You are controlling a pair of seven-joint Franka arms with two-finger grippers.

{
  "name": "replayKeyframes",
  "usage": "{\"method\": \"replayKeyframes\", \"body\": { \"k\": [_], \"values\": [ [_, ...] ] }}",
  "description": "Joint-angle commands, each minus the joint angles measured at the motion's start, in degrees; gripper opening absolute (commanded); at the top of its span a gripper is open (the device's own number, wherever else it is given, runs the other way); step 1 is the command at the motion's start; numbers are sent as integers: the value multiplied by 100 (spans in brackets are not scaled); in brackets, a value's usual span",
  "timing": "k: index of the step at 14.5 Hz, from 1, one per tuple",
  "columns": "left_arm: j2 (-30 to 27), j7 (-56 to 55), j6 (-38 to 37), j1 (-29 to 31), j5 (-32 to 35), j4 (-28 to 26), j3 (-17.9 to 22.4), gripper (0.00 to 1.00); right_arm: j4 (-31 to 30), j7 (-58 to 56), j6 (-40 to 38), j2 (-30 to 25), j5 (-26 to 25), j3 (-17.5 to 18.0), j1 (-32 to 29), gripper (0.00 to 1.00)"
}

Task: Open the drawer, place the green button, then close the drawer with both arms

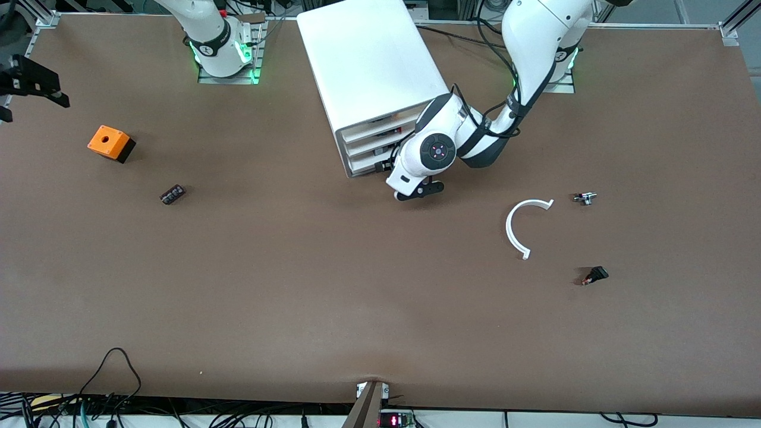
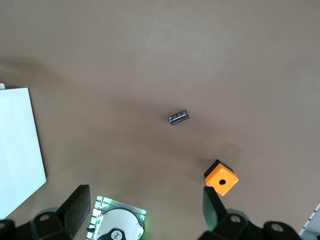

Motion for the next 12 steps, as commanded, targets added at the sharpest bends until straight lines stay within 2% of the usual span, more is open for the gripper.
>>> {"method": "replayKeyframes", "body": {
  "k": [1,6,12],
  "values": [
    [-56,-23,-51,-9,-256,-109,-39,100,-510,113,405,-157,-63,88,7,100],
    [-65,-23,-85,0,-256,-92,-39,100,-1337,324,1065,-658,-89,343,-1,100],
    [-74,-31,-200,0,-256,-83,-39,100,-1347,333,1004,-703,-151,387,7,100]
  ]
}}
